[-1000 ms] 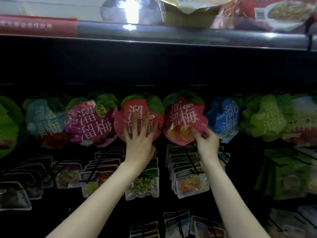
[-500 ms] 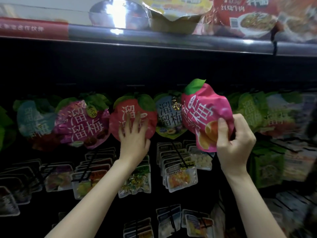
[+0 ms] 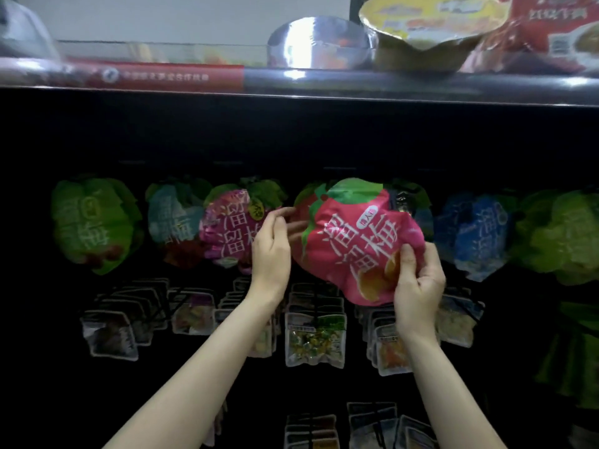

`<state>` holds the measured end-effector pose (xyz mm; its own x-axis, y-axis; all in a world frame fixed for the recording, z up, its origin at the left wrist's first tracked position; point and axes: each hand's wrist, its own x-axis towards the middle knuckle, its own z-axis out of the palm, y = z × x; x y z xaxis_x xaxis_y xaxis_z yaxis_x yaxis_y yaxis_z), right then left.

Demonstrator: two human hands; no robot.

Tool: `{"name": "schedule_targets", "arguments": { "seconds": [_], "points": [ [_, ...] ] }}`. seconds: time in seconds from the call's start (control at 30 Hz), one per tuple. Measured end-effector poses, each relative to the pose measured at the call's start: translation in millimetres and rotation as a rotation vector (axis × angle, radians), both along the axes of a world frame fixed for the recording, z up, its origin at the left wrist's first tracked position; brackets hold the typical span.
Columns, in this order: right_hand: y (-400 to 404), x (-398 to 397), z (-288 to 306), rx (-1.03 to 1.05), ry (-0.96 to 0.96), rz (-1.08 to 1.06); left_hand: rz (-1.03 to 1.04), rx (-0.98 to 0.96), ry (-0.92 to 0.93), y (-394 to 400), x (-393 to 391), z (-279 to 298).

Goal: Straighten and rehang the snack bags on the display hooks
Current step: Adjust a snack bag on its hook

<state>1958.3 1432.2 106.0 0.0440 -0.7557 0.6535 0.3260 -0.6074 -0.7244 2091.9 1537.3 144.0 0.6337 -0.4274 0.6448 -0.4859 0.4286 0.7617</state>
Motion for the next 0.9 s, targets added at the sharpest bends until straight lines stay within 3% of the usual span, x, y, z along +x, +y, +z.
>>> {"name": "schedule_targets", "arguments": {
  "seconds": [0.03, 0.1, 0.2, 0.37, 0.47, 0.63, 0.9],
  "points": [
    [0, 3, -1, 0.02, 0.011, 0.01, -0.026, -0.009, -0.005, 2, 0, 2],
    [0, 7, -4, 0.049, 0.049, 0.067, -0.01, 0.082, -0.188, 5, 0, -1],
    [-1, 2, -5, 0.096, 0.066, 0.313, 0.072, 0.212, -0.337, 1, 7, -6],
    [-10, -8, 4, -0.103, 0.337, 0.468, 0.138, 0.271, -0.453, -7, 12, -3],
    [-12, -6, 8, -0.137, 0.352, 0.438, 0.197, 0.292, -0.548, -16, 11, 2],
    [-19, 7, 12, -0.174, 0.291, 0.346, 0.435, 0.301, -0.868, -35, 11, 11],
    [-25, 19, 9, -0.155, 0.26, 0.356, 0.401, 0.311, -0.919, -49, 12, 16]
  ]
}}
